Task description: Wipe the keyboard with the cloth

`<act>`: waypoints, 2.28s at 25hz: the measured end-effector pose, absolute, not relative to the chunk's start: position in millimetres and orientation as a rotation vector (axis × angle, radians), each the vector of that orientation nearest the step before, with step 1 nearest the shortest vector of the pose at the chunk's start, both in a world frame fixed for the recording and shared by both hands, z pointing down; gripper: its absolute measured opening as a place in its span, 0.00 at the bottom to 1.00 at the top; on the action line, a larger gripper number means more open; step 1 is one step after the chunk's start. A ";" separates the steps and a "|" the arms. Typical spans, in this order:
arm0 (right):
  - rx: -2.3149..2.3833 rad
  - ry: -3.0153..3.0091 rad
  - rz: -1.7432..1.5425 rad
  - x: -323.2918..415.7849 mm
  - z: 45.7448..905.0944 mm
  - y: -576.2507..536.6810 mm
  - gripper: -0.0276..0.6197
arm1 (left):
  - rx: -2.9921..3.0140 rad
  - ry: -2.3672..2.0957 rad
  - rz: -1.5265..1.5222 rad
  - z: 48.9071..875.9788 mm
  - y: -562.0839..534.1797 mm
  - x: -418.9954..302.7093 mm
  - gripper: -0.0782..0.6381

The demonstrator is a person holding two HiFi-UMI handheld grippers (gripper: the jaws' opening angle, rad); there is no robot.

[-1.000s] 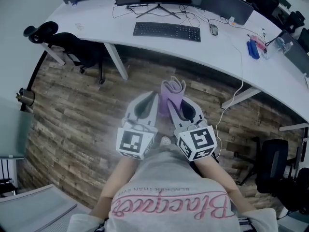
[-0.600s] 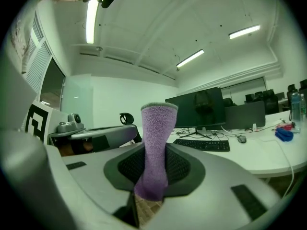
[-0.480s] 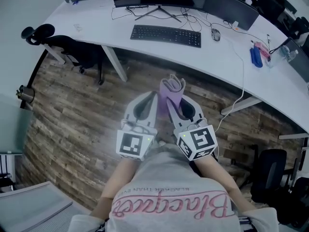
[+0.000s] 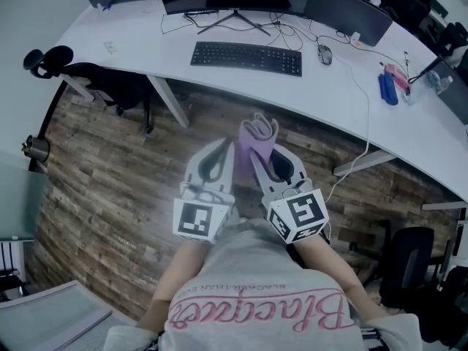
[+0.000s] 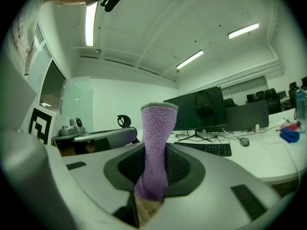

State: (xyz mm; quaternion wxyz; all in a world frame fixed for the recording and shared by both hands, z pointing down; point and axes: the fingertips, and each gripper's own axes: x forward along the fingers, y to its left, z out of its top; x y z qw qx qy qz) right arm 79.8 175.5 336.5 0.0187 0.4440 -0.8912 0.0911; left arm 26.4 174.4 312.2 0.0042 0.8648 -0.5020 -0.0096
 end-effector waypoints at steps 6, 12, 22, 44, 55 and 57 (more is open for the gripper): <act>1.390 -2.752 0.293 72.8 343.0 142.6 0.17 | 2.728 -1.565 -0.036 317.9 138.6 17.9 0.12; 1.409 -2.726 0.303 58.5 346.3 98.5 0.17 | 2.705 -1.532 -0.031 317.0 93.9 3.3 0.12; 1.426 -2.694 0.310 18.9 347.0 10.9 0.17 | 2.742 -1.495 -0.037 317.6 1.5 -35.2 0.12; 1.424 -2.578 0.320 -58.7 369.1 -163.2 0.17 | 2.660 -1.467 0.018 348.8 -179.0 -123.7 0.12; 1.343 -2.535 0.354 -100.7 388.5 -236.4 0.18 | 2.588 -1.472 0.081 383.1 -234.6 -163.1 0.12; 1.338 -2.525 0.375 -108.2 396.7 -247.3 0.18 | 2.592 -1.468 0.111 391.1 -245.3 -166.8 0.12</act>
